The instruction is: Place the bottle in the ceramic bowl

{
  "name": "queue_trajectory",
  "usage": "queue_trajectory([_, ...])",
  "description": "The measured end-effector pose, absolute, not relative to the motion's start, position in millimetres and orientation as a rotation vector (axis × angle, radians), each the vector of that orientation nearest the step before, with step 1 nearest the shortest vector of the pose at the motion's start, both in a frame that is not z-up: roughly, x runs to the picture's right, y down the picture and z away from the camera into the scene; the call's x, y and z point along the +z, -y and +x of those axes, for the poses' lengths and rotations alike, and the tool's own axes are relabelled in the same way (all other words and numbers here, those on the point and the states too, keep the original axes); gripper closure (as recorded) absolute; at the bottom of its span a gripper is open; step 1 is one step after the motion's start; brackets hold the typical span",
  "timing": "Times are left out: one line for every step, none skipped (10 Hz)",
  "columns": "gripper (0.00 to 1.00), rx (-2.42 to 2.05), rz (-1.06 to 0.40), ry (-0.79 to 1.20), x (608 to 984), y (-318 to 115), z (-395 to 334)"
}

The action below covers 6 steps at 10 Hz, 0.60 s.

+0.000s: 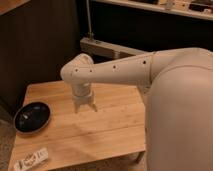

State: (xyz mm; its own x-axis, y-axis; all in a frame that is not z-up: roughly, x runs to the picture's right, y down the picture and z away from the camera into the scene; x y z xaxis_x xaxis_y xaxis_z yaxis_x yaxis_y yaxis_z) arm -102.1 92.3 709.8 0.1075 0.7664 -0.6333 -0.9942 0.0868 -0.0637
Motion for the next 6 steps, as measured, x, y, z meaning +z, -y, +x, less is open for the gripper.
queue_trajectory([0.35, 1.31, -0.519, -0.461, 716, -85, -111])
queue_trajectory([0.35, 1.227, -0.514, -0.383, 720, -79, -122])
queue_trajectory([0.35, 1.138, -0.532, -0.304, 723, -75, -128])
queue_trajectory([0.35, 1.036, -0.592, -0.199, 723, -75, -139])
queue_trajectory([0.35, 0.925, -0.684, -0.094, 721, -77, -148])
queue_trajectory([0.35, 0.852, -0.744, -0.028, 720, -79, -152])
